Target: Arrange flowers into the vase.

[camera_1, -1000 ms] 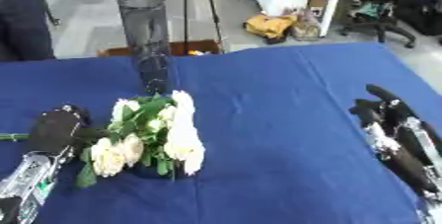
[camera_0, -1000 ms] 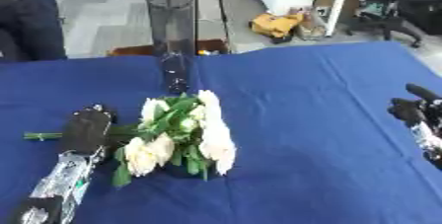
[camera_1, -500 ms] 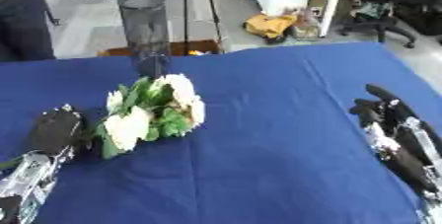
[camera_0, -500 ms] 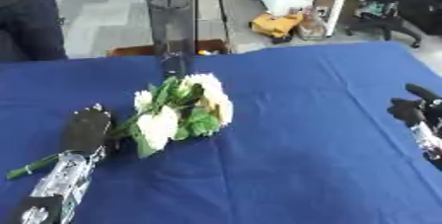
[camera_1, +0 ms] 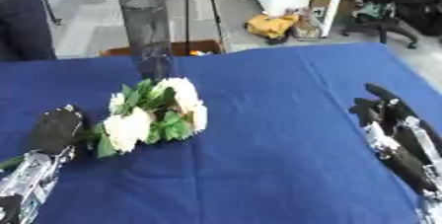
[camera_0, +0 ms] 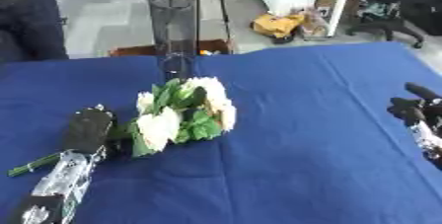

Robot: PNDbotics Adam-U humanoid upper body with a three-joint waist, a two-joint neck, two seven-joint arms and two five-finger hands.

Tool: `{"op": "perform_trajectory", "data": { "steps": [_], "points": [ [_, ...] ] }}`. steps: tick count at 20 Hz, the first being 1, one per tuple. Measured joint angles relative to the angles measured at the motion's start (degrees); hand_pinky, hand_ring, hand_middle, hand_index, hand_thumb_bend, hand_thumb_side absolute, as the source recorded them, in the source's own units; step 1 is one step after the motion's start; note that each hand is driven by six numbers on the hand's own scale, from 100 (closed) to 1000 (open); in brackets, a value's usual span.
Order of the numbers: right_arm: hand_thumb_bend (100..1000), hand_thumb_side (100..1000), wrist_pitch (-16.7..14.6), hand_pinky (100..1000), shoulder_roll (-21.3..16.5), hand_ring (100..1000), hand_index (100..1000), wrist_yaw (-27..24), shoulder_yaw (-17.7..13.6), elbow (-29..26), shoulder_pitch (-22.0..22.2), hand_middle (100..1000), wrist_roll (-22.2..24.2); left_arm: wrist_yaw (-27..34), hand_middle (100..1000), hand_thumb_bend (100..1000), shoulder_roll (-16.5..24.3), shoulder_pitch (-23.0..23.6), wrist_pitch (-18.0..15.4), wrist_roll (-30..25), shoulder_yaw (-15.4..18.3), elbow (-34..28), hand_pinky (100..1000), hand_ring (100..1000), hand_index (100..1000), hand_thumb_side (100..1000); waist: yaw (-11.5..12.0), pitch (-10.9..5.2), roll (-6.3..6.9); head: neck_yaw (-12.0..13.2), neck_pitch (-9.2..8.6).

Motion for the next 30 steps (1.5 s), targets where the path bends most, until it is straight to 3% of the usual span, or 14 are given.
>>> {"op": "perform_trajectory", "data": {
  "steps": [3, 10, 23, 24, 26, 27, 30],
  "points": [
    [100, 555, 0.0, 866, 0.0, 903, 957, 0.0, 0.0, 0.0, 0.0, 643, 0.0, -0.5, 277, 501, -0.1, 0.0, 0.2, -0.1, 0.0, 0.0, 363, 308, 461, 100, 0.1, 0.00, 0.00, 0.0, 0.00],
    [100, 555, 0.0, 866, 0.0, 902, 957, 0.0, 0.0, 0.0, -0.2, 641, 0.0, -0.5, 265, 435, -0.3, 0.2, 0.3, -0.2, 0.0, 0.0, 340, 298, 449, 100, 0.2, 0.00, 0.00, -0.1, 0.01],
    [100, 555, 0.0, 866, 0.0, 903, 957, 0.0, 0.0, 0.0, -0.2, 641, 0.0, -1.1, 306, 470, -0.5, 0.4, 0.4, -2.4, 0.0, 0.0, 395, 347, 484, 100, 0.2, -0.06, 0.00, -0.3, 0.02],
    [100, 555, 0.0, 866, 0.0, 903, 957, 0.0, 0.0, 0.0, -0.2, 641, 0.0, -1.2, 349, 513, -0.5, 0.4, 0.4, -2.5, 0.0, 0.0, 454, 388, 529, 100, 0.2, -0.06, 0.00, -0.3, 0.02],
    [100, 555, 0.0, 866, 0.0, 903, 957, 0.0, 0.0, 0.0, -0.2, 641, 0.0, -1.4, 349, 513, -0.5, 0.4, 0.5, -2.4, 0.0, 0.0, 454, 388, 529, 100, 0.2, -0.06, 0.00, -0.3, 0.02],
    [100, 555, 0.0, 867, 0.0, 903, 957, 0.0, 0.0, 0.0, -0.2, 642, 0.0, -1.4, 353, 372, -0.5, 0.4, 0.6, -2.3, 0.0, 0.0, 382, 405, 520, 100, 0.2, -0.06, 0.00, -0.3, 0.02],
    [100, 555, 0.0, 867, 0.0, 903, 957, 0.0, 0.0, 0.0, -0.2, 642, 0.0, -0.9, 331, 314, -0.5, 0.5, 1.2, -3.1, 0.2, 0.1, 350, 385, 491, 100, 0.3, -0.18, 0.00, -0.3, 0.02]
  ]
}}
